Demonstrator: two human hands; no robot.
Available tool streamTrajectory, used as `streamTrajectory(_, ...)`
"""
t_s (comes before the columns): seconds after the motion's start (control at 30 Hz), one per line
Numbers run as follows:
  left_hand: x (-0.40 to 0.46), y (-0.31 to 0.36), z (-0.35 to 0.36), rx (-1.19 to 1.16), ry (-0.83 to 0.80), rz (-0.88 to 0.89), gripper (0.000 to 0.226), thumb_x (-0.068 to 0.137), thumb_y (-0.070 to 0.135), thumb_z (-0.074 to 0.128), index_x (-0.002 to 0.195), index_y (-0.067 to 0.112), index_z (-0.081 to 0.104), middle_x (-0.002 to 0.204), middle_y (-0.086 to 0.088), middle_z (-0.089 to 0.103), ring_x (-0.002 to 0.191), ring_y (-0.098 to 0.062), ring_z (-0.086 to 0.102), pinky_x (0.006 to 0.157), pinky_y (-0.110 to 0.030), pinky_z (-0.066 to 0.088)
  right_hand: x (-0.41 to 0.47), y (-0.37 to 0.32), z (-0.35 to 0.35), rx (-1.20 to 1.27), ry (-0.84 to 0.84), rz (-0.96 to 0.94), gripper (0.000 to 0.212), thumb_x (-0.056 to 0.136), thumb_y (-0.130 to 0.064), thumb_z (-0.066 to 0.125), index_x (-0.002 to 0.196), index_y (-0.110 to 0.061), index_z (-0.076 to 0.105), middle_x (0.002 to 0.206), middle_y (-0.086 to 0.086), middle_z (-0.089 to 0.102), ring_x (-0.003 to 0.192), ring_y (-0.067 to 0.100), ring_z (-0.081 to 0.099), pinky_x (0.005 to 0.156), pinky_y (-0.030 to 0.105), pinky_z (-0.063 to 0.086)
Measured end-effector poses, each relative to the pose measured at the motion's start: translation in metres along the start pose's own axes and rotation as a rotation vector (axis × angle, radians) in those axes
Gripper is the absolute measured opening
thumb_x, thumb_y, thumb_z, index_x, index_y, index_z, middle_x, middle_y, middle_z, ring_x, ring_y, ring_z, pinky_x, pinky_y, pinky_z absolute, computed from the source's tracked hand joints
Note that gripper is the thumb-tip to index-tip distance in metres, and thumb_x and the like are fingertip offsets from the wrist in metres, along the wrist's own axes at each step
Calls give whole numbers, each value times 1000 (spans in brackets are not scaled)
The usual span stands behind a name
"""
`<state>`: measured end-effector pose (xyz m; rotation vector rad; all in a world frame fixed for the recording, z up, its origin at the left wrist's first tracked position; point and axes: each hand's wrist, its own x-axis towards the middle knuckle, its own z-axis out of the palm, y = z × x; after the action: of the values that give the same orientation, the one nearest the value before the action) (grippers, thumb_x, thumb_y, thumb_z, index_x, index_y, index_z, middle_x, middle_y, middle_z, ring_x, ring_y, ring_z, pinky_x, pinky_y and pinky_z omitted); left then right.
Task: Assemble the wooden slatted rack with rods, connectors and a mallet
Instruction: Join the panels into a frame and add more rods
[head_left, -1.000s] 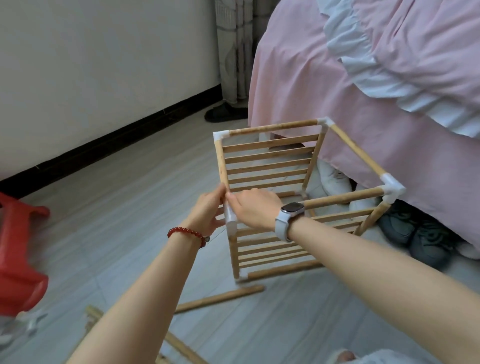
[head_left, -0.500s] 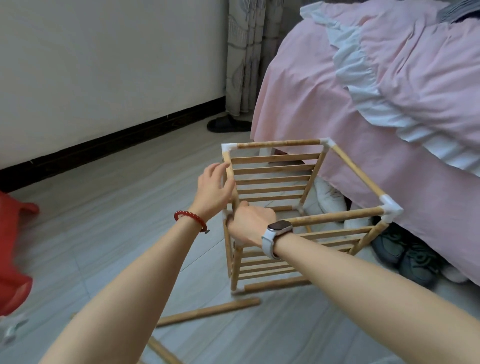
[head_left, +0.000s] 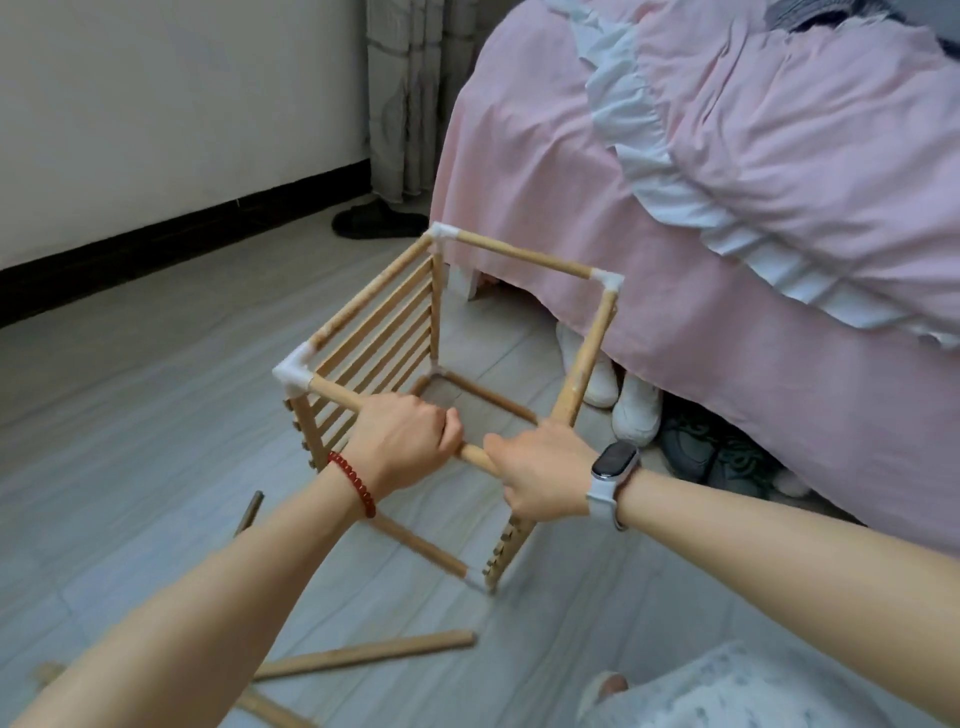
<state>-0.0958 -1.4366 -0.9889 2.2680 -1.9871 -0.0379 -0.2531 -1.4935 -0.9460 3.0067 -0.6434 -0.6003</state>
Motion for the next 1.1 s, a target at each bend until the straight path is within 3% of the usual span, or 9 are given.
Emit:
streamTrajectory(0.23,2,32,-12,3,-68,50,45,98,30,31,55,20,29,51,4,35,59,-21,45,59,-32,39,1,7,12,-44,196,81,21,91,-31,42,104,-17,50,94,6,67,87,30,62,70,34,28)
streamTrajectory(0.5,-5,40,-8,80,-103,73,42,99,29,31,58,20,28,54,4,35,59,-21,47,55,-30,38,-8,8,17,-71,198,17,31,96,-37,38,99,-15,58,97,7,67,90,30,61,65,30,26)
streamTrajectory(0.6,-3,40,-11,68,-106,65,44,100,28,31,57,21,28,55,5,34,61,-20,48,58,-31,40,-5,9,18,-35,263,23,23,92,-31,46,84,-14,59,78,8,66,73,30,61,58,29,26)
streamTrajectory(0.7,-4,41,-8,137,-81,109,42,100,28,30,59,21,25,56,5,34,59,-19,44,53,-28,32,-5,12,30,-73,445,20,22,63,-30,57,47,-17,49,35,0,44,29,22,43,47,16,3)
streamTrajectory(0.77,-3,40,1,155,-63,123,41,100,29,29,60,21,23,56,5,33,56,-18,41,51,-27,29,1,17,42,-64,496,24,24,61,-34,46,42,-19,45,30,-4,38,24,20,35,50,16,-2)
streamTrajectory(0.87,7,34,11,172,-75,135,42,100,30,28,60,21,23,56,5,31,51,-16,35,48,-27,25,14,21,54,-54,511,26,25,62,-34,43,43,-18,48,30,-3,39,24,20,36,46,17,9)
streamTrajectory(0.97,6,32,16,171,-108,151,41,100,31,27,60,22,25,56,6,33,54,-17,40,51,-27,29,14,15,50,-31,472,-13,18,73,-27,56,62,-13,57,45,2,50,39,24,48,48,19,9)
streamTrajectory(1.03,-1,35,16,191,-101,160,38,100,31,28,63,21,30,57,6,34,56,-17,42,52,-28,33,6,8,42,-32,278,46,22,91,-31,45,89,-13,58,75,6,62,69,28,57,54,28,22)
streamTrajectory(1.1,-8,35,17,179,-81,163,31,101,30,27,72,19,34,58,6,36,57,-19,44,51,-28,32,1,4,43,4,223,76,28,93,-36,40,96,-15,57,90,7,66,84,29,60,64,30,25)
